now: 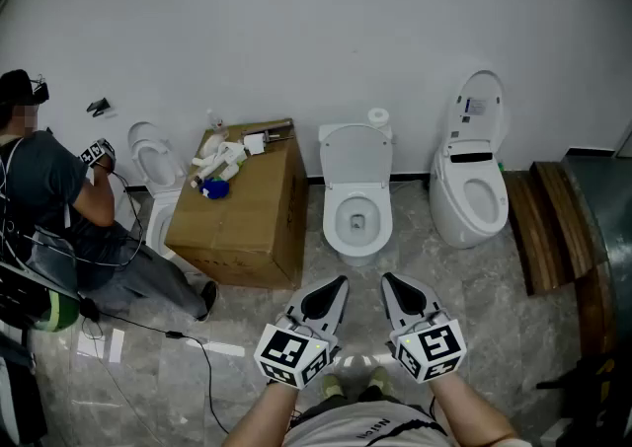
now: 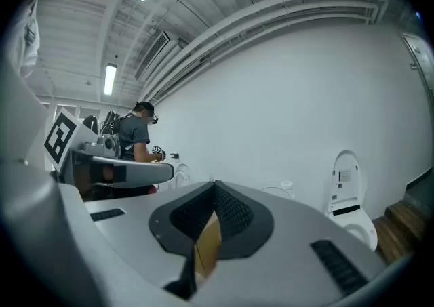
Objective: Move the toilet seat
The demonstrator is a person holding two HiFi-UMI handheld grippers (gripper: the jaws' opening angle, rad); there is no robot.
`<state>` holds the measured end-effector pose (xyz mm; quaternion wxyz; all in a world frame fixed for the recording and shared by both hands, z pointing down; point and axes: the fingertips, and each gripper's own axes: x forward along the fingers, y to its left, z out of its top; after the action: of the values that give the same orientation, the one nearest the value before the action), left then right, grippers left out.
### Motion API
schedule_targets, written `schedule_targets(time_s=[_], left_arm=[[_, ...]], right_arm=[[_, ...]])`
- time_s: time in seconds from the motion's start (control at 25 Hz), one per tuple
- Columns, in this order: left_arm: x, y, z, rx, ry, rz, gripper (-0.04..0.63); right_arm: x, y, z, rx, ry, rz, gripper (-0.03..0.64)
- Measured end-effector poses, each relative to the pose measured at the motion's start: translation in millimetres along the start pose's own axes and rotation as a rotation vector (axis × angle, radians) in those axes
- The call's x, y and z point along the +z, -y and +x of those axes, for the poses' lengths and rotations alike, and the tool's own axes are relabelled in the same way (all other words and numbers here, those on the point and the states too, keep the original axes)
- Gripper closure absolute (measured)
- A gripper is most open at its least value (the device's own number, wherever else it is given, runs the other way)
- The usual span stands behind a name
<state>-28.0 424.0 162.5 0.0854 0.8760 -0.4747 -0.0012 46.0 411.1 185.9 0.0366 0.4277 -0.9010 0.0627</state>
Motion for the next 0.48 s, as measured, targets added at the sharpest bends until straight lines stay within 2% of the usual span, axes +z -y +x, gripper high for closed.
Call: schedule_targets(time_s=[0.48], left_arm=[[-0.7, 14.0, 12.1, 0.02, -0.005, 0.031, 0.588]], right_arm=[[5.8, 8.3, -3.7, 0.035, 0.015, -0.03, 0.604]])
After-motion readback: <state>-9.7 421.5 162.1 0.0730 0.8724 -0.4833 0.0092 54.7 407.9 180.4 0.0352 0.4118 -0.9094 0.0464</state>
